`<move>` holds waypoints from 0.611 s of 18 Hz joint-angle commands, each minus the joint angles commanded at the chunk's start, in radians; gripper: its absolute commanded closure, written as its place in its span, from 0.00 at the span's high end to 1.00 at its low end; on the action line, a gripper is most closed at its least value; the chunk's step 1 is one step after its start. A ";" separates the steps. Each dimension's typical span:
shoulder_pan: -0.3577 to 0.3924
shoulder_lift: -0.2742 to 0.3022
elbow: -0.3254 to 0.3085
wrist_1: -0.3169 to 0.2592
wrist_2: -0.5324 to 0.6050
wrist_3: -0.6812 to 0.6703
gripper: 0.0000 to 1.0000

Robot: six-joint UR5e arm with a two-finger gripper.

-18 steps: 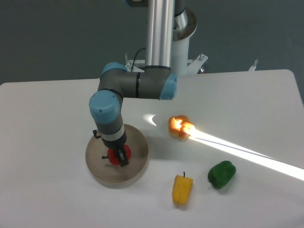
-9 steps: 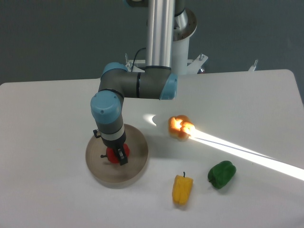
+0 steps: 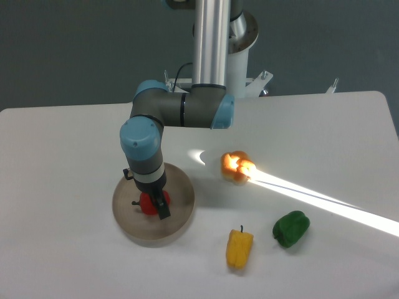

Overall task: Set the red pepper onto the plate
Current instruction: 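Lift the open gripper up and away from the pepper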

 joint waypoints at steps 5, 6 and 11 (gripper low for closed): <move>0.097 0.040 0.054 -0.103 0.012 0.089 1.00; 0.126 0.048 0.061 -0.110 0.012 0.100 1.00; 0.242 0.046 0.095 -0.118 0.012 0.268 1.00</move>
